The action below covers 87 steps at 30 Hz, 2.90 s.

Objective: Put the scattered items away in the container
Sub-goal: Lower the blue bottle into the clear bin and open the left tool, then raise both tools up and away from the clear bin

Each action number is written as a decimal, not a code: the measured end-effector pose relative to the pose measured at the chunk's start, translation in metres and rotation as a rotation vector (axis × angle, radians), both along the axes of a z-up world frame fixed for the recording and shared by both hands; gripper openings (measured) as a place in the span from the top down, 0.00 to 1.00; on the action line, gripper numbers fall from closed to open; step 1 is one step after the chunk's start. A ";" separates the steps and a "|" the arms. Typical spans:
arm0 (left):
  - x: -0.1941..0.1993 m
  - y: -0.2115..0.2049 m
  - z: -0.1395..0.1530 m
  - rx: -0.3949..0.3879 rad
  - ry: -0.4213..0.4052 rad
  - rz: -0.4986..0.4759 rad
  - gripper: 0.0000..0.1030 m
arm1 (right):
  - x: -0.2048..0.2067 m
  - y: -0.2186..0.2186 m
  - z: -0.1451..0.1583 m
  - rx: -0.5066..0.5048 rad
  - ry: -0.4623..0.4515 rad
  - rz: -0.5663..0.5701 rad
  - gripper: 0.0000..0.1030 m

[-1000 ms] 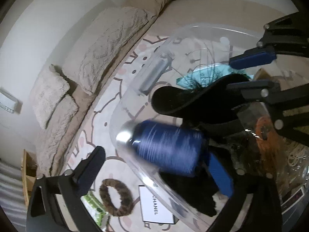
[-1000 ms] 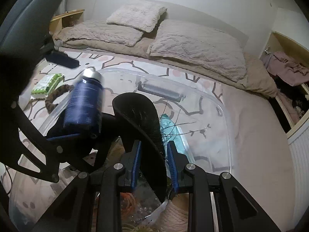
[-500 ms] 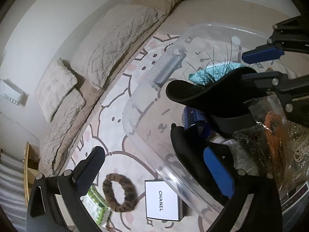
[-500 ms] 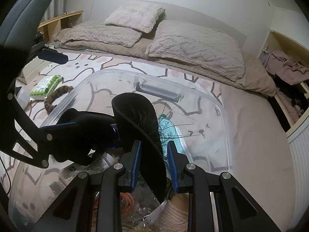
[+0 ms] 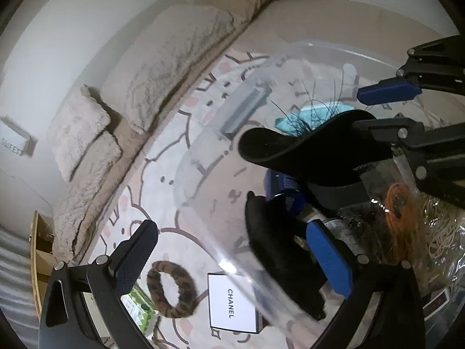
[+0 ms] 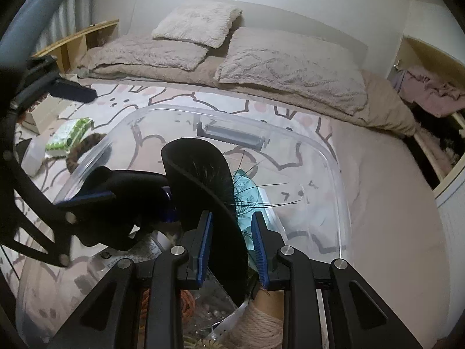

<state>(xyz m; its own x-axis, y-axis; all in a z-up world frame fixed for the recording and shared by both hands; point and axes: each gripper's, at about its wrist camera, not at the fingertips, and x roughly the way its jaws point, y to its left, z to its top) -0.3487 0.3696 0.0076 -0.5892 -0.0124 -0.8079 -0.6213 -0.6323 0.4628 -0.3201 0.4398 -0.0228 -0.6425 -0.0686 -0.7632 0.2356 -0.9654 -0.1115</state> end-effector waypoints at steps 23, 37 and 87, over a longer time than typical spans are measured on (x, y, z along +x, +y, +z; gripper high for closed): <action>-0.020 0.041 -0.067 -0.298 -0.123 -0.309 0.86 | -0.008 0.013 0.000 -0.105 -0.026 0.046 0.75; -0.038 0.042 -0.079 -0.239 -0.140 -0.237 1.00 | -0.011 0.020 -0.002 -0.147 -0.046 0.046 0.75; 0.087 -0.068 0.037 0.577 0.057 0.079 0.62 | 0.015 -0.048 -0.023 -0.100 -0.162 0.312 0.75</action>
<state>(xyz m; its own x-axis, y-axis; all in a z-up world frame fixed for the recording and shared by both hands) -0.2618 0.3013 0.0443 -0.6469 0.3742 -0.6644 -0.5461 -0.8355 0.0612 -0.3056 0.3920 -0.0456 -0.4499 -0.3219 -0.8330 0.5274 -0.8485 0.0430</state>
